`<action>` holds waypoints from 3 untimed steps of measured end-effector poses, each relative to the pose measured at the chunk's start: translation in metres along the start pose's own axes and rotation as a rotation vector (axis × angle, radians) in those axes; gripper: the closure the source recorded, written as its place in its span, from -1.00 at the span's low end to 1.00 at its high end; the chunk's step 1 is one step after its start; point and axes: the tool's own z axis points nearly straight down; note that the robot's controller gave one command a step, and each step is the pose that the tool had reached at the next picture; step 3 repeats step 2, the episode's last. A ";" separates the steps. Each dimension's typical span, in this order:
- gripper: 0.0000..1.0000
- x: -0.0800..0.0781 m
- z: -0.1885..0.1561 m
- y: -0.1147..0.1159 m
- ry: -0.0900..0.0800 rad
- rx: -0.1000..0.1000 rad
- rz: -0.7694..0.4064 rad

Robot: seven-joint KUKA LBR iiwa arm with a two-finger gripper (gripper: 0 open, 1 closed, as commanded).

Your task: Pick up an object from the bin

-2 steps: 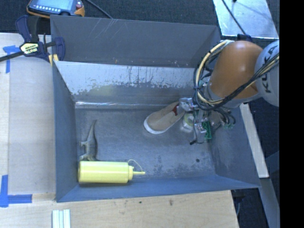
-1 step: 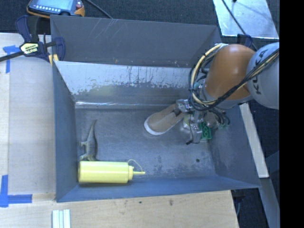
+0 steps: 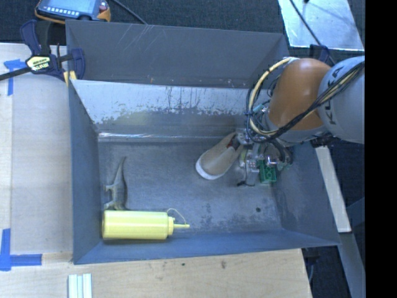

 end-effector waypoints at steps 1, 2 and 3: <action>-1.00 0.002 0.005 0.002 -0.006 0.005 -0.167; 1.00 -0.003 -0.003 0.001 -0.011 -0.002 -0.001; 1.00 -0.003 -0.003 0.001 -0.011 -0.002 -0.001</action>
Offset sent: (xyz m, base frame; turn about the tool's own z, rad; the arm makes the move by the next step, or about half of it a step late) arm 0.0000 0.0000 0.0000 0.0000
